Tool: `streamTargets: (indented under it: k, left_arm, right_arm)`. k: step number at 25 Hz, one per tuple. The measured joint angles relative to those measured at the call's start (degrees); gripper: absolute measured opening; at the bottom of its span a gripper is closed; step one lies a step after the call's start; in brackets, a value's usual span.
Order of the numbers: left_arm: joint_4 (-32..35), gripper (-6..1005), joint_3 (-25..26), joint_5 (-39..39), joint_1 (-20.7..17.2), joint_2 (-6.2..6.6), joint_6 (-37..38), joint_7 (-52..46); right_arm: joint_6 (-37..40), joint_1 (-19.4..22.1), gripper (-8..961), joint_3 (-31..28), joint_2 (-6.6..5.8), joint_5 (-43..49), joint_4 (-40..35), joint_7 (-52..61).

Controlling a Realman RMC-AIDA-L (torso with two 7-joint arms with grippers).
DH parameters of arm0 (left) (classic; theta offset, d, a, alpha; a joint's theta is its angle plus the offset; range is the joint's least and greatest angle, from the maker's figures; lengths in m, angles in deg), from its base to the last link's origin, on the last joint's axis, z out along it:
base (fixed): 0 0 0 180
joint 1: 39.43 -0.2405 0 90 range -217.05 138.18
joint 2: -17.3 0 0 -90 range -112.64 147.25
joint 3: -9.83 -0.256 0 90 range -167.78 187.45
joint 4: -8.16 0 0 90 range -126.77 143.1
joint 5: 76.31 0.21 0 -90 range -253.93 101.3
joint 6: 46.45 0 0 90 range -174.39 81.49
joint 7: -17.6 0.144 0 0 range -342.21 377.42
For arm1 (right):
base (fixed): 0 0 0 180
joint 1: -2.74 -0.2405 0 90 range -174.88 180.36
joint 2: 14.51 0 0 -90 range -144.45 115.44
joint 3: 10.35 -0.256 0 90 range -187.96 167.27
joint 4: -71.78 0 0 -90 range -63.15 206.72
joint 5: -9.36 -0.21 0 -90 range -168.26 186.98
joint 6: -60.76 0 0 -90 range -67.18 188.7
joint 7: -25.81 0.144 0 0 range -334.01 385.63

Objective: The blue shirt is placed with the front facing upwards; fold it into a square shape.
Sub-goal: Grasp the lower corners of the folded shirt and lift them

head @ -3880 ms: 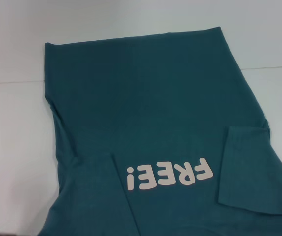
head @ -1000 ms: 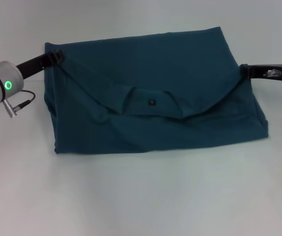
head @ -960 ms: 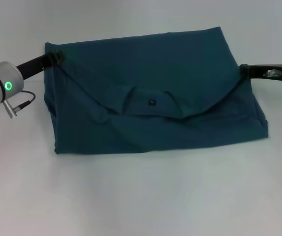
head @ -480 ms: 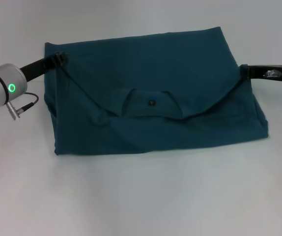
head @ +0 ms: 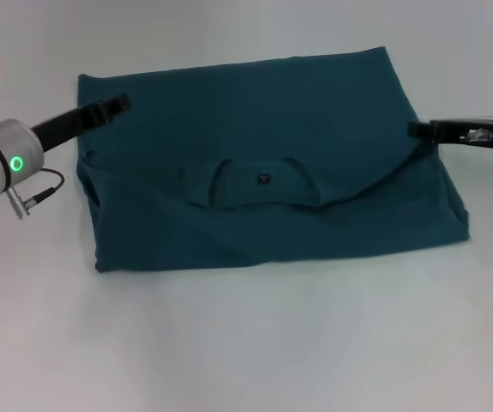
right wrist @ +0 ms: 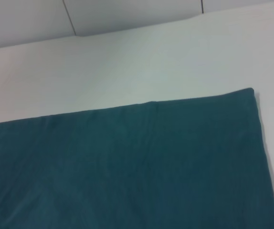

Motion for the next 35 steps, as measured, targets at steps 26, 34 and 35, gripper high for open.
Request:
streamTargets:
  k: [26,34,35]
  left_arm:
    - [16.95,877,-3.69,0.62,-18.05,-0.29,23.1,-6.35]
    - [19.09,877,-4.85,4.37,-20.18,-0.75,26.44,-5.73]
    - [19.09,877,-5.11,4.58,-20.29,-0.82,26.57,-5.59]
  right_arm:
    - [26.86,13.99,752,-0.05,1.14,-3.79,-16.2,7.75]
    - [33.04,16.69,746,0.22,-1.92,-2.92,-16.69,14.34]
    - [33.08,16.72,746,0.25,-2.04,-2.48,-16.69,14.79]
